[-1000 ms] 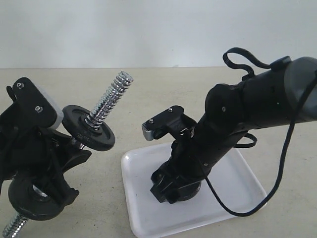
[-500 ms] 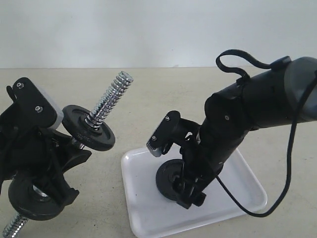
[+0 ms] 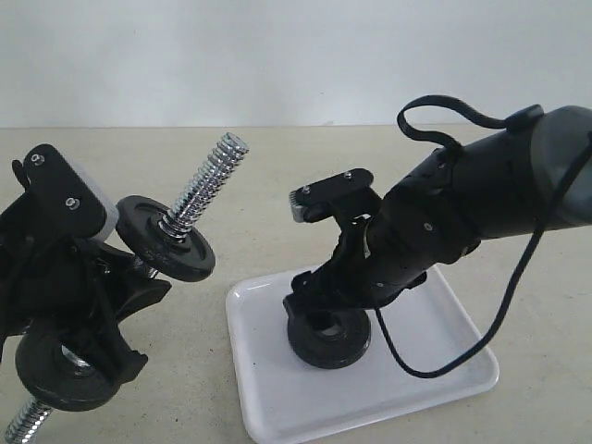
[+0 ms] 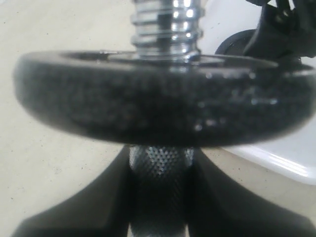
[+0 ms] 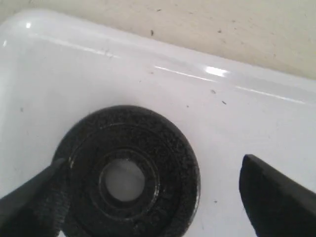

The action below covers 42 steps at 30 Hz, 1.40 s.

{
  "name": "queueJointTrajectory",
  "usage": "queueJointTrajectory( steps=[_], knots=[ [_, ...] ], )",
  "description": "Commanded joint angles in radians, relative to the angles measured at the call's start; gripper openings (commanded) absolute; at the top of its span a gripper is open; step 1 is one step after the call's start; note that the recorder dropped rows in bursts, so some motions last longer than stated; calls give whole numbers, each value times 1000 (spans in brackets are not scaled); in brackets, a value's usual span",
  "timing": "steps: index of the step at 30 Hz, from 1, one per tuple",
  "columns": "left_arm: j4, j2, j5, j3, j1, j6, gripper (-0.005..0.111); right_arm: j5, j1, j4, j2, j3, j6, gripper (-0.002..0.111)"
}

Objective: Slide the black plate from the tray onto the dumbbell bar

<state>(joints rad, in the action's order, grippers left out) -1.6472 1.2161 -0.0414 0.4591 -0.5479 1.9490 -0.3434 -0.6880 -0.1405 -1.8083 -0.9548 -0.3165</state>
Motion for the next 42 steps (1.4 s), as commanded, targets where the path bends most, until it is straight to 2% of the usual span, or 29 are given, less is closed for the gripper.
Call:
queueJointTrajectory(
  steps=[1,10,16,21,32,42],
  knots=[
    [-12,-52,-11,53,1,-23,4,-2,-4,1,1,-4,-110,81],
    [-12,-52,-11,53,1,-23,4,-79,-9,1,1,-4,182,82],
    [-12,-52,-13,53,1,-22,4,-65,-60,10,-14,-13,215,105],
    [-12,-52,-15,53,1,-22,4,-39,-96,24,-69,-43,211,105],
    [-12,-52,-18,53,1,-22,4,-54,-98,-17,-153,-56,211,105],
    [-12,-52,-18,53,1,-22,4,-207,-100,-81,-153,-112,209,105]
  ],
)
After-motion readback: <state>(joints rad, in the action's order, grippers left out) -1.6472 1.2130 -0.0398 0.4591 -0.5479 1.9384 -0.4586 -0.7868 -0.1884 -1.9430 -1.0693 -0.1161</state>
